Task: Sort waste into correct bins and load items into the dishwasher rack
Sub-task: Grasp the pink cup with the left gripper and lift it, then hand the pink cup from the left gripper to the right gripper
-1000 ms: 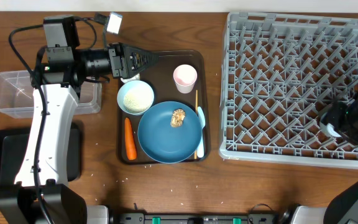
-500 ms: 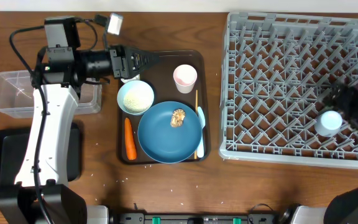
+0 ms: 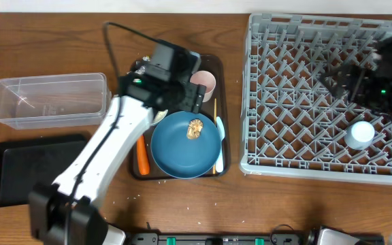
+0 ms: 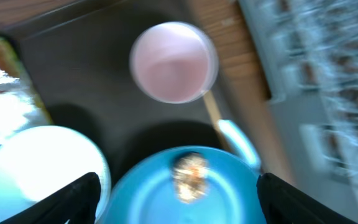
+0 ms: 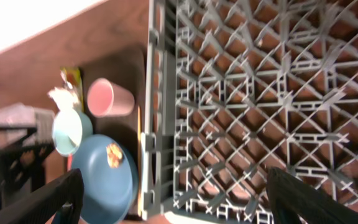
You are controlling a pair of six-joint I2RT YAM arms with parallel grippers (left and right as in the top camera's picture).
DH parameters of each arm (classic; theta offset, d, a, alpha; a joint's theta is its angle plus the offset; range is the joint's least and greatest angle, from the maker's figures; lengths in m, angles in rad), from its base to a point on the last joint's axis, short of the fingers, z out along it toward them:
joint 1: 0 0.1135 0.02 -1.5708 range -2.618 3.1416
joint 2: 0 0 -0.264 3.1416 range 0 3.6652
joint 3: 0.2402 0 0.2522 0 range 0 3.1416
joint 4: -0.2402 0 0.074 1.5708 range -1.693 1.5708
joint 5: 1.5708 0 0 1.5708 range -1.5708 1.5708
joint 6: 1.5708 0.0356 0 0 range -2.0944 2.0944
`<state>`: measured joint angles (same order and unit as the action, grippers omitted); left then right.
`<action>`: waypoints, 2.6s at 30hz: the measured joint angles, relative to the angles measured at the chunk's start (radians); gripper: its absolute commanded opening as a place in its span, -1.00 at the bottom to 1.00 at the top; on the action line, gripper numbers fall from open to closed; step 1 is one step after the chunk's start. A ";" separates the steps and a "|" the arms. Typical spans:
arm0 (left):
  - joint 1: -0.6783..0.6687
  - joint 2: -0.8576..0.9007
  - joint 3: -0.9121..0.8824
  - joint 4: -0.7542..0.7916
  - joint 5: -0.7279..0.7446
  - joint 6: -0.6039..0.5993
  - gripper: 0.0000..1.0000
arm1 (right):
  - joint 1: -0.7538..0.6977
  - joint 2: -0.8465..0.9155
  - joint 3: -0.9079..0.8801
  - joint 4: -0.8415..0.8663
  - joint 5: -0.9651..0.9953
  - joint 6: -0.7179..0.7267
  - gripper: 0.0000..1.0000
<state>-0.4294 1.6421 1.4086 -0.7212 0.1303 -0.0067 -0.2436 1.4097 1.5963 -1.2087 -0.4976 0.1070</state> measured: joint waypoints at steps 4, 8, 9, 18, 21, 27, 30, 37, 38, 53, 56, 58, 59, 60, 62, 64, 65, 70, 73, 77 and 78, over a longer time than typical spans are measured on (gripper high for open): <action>0.010 0.101 0.000 0.074 -0.119 -0.004 0.40 | 0.051 0.002 0.000 -0.023 0.064 0.005 0.73; 0.054 0.186 0.000 0.208 -0.129 0.008 0.38 | 0.060 0.003 -0.001 -0.029 0.114 0.007 0.73; 0.061 0.197 0.000 0.229 -0.120 0.009 0.38 | 0.060 0.003 -0.001 -0.029 0.121 0.007 0.73; 0.067 0.221 0.000 0.286 -0.019 0.014 0.28 | 0.060 0.003 -0.001 -0.037 0.158 0.007 0.74; 0.068 0.245 0.000 0.299 0.000 0.006 0.22 | 0.060 0.003 -0.001 -0.037 0.164 0.007 0.74; 0.068 0.326 0.000 0.348 0.065 -0.003 -0.08 | 0.060 0.003 -0.001 -0.044 0.174 0.007 0.73; 0.068 0.336 0.000 0.364 0.082 -0.014 -0.50 | 0.060 0.003 -0.001 -0.043 0.176 0.007 0.74; 0.068 0.336 0.000 0.351 0.100 -0.023 -0.88 | 0.060 0.003 -0.002 -0.048 0.177 0.007 0.74; 0.068 0.336 0.000 0.346 0.100 -0.023 -0.88 | 0.060 0.003 -0.002 -0.048 0.177 0.007 0.74; 0.211 -0.117 0.017 0.286 0.326 -0.196 -0.88 | 0.066 0.003 -0.105 0.076 0.067 -0.032 0.75; 0.303 -0.192 0.029 0.297 0.486 -0.246 -0.88 | 0.090 0.003 -0.193 0.195 -0.074 -0.094 0.73; 0.341 -0.209 0.031 0.299 0.602 -0.267 -0.88 | 0.113 0.004 -0.243 0.274 -0.171 -0.132 0.72; 0.351 -0.209 0.031 0.298 0.666 -0.277 -0.88 | 0.132 0.004 -0.276 0.333 -0.239 -0.160 0.73; 0.357 -0.206 0.031 0.296 0.732 -0.283 -0.87 | 0.151 0.004 -0.301 0.384 -0.296 -0.177 0.74; 0.357 -0.193 0.031 0.294 0.839 -0.291 -0.88 | 0.193 0.004 -0.348 0.485 -0.397 -0.201 0.75; 0.354 -0.182 0.030 0.291 0.937 -0.297 -0.88 | 0.243 0.004 -0.387 0.577 -0.469 -0.212 0.77; 0.352 -0.178 0.030 0.291 0.972 -0.301 -0.88 | 0.264 0.004 -0.401 0.608 -0.492 -0.214 0.76; 0.331 -0.172 0.022 0.291 1.087 -0.309 -0.88 | 0.377 0.004 -0.444 0.744 -0.560 -0.222 0.72; 0.317 -0.166 0.010 0.282 1.122 -0.308 -0.88 | 0.409 0.004 -0.446 0.841 -0.584 -0.212 0.72; 0.315 -0.148 0.002 0.279 1.148 -0.308 -0.88 | 0.414 0.004 -0.447 0.956 -0.661 -0.195 0.75; 0.315 -0.145 0.002 0.279 1.152 -0.308 -0.88 | 0.413 0.004 -0.447 0.983 -0.687 -0.193 0.76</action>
<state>-0.1143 1.4967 1.4101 -0.4419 1.2827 -0.3145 0.1696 1.4139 1.1488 -0.2253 -1.1843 -0.0856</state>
